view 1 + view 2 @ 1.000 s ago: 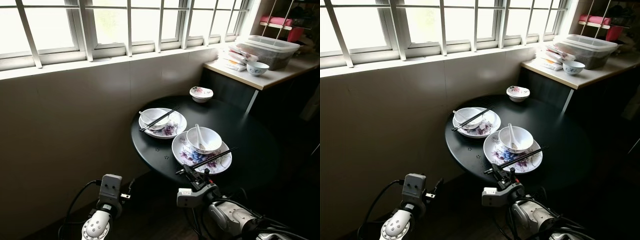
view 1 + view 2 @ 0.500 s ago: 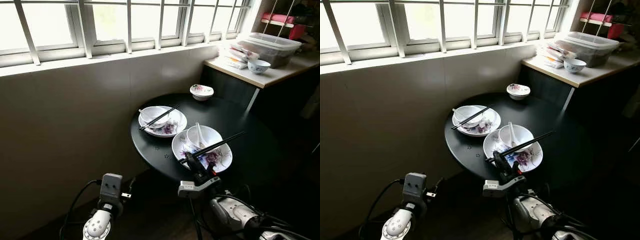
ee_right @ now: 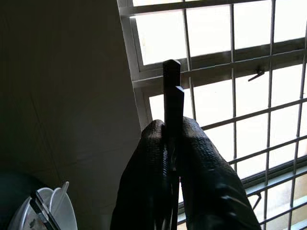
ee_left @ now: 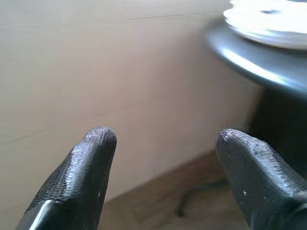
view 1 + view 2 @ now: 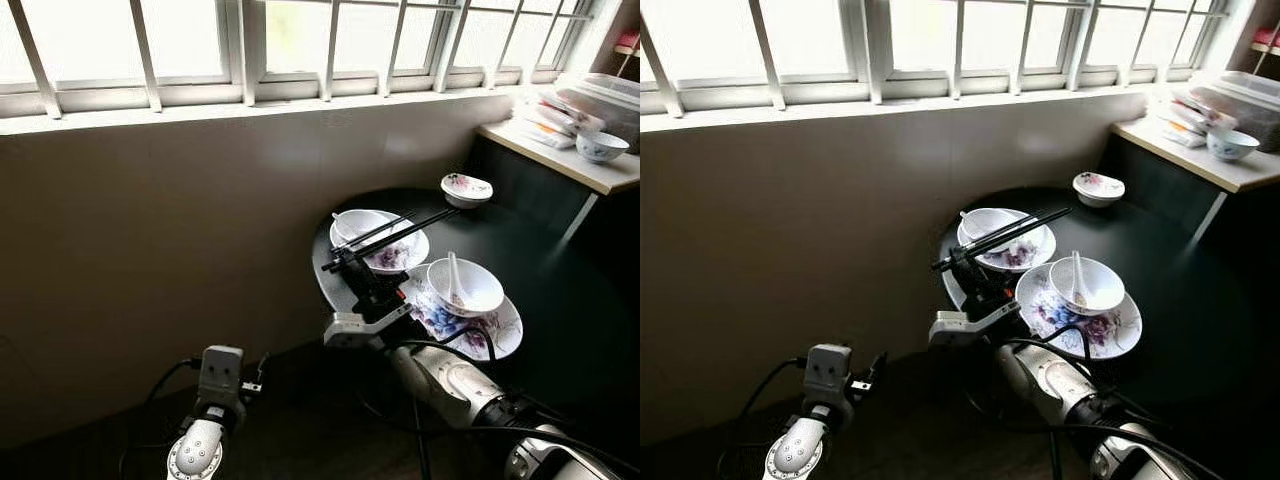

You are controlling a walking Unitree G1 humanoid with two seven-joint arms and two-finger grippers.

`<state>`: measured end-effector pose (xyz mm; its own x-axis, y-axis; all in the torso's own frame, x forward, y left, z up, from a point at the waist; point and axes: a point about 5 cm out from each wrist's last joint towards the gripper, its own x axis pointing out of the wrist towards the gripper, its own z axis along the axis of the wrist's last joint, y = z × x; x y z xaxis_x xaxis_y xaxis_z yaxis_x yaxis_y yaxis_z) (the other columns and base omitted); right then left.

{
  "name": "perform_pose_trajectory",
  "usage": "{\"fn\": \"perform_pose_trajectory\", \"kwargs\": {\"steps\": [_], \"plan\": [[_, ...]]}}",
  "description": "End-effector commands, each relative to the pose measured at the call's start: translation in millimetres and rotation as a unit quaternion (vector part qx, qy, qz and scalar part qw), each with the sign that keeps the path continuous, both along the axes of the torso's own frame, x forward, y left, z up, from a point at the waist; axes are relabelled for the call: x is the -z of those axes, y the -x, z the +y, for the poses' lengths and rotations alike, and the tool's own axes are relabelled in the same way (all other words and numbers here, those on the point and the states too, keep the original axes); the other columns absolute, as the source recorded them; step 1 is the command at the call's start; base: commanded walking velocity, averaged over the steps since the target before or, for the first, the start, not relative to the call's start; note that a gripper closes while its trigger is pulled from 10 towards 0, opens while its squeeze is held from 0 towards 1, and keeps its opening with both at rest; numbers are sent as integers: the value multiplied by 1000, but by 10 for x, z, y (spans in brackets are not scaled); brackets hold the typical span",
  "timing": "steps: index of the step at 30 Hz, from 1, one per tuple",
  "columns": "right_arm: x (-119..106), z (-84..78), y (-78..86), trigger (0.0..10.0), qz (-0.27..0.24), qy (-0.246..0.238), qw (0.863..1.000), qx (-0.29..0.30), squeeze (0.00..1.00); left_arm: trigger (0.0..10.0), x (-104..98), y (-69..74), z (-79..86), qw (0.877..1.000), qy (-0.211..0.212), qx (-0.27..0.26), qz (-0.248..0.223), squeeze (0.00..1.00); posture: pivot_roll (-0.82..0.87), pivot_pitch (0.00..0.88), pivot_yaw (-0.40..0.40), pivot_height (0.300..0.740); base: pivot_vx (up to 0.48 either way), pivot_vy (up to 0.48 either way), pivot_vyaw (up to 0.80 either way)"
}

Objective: Kitchen organization

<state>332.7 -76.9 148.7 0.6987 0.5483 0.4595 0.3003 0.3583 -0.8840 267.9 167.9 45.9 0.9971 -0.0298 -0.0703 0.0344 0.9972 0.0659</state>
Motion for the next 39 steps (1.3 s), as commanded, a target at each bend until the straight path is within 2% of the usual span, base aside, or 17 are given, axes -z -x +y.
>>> {"fn": "perform_pose_trajectory", "kwargs": {"steps": [1, 4, 9, 10, 14, 18, 23, 24, 25, 26, 27, 29, 30, 32, 33, 34, 39], "plan": [[-25, -10, 40, 0, 44, -43, 998, -24, 0, 10000, -97, 0, 55, 999, -1, -30, -28, 0, 38, 0, -81, 740, 0, 0, 800], [-24, 104, 130, 0, 121, -102, 984, -84, 0, 10000, -156, 3, 123, 998, -10, -53, -43, 0, 38, 0, -79, 740, 0, 0, 800], [-153, 305, 253, 78, 152, -148, 964, -158, 0, 10000, -213, -9, 226, 995, -35, -82, -55, 0, 43, 0, -74, 740, 0, 0, 800], [-183, 344, 293, 941, 146, -136, 963, -179, 0, 10000, -221, -1, 245, 994, -40, -89, -57, 0, 43, 0, -74, 740, 0, 0, 800], [-232, 375, 335, 157, 130, -102, 965, -202, 0, 10000, -223, 16, 257, 993, -45, -96, -57, 0, 46, 0, -73, 740, 0, 0, 800], [-268, 392, 350, 431, 132, -89, 966, -205, 0, 10000, -176, 25, 230, 993, -49, -95, -48, 0, 43, 0, -75, 740, 0, 0, 800], [-271, 417, 371, 0, 144, -100, 962, -212, 0, 10000, -169, 20, 223, 993, -51, -94, -45, 0, 38, 0, -77, 740, 0, 0, 800], [-241, 407, 361, 980, 163, -119, 957, -209, 0, 10000, -170, 18, 220, 993, -51, -94, -45, 0, 41, 0, -77, 740, 0, 0, 800], [-241, 407, 361, 980, 163, -119, 957, -209, 0, 10000, -170, 18, 220, 993, -51, -94, -45, 0, 41, 0, -77, 740, 0, 0, 800], [-195, 387, 334, 2941, 198, -157, 946, -202, 0, 10000, -173, 18, 223, 993, -50, -95, -45, 0, 44, 0, -77, 740, 0, 0, 800], [-180, 380, 324, 2941, 210, -171, 942, -199, 0, 10000, -174, 18, 224, 993, -50, -95, -45, 0, 44, 0, -77, 740, 0, 0, 800], [-121, 354, 287, 6431, 248, -207, 928, -186, 0, 10000, -176, 21, 229, 993, -50, -96, -46, 0, 43, 0, -76, 740, 0, 0, 800], [-21, 341, 273, 10000, 291, -225, 912, -180, 0, 10000, -180, 21, 232, 993, -49, -98, -47, 0, 45, 0, -77, 740, 0, 0, 800], [28, 317, 272, 10000, 300, -236, 908, -170, 0, 10000, -186, 20, 232, 993, -48, -97, -48, 0, 44, 0, -77, 740, 0, 0, 400], [75, 298, 256, 10000, 326, -257, 896, -161, 0, 10000, -188, 19, 233, 993, -47, -96, -49, 0, 44, 0, -77, 740, 0, 0, 0], [75, 298, 256, 10000, 326, -257, 896, -161, 0, 10000, -188, 19, 233, 993, -47, -96, -49, 0, 44, 0, -77, 740, 0, 0, 0], [193, 191, 199, 10000, 380, -309, 861, -136, 0, 10000, -201, 12, 228, 993, -45, -91, -51, 0, 41, 0, -75, 740, 0, 0, 0]]}}
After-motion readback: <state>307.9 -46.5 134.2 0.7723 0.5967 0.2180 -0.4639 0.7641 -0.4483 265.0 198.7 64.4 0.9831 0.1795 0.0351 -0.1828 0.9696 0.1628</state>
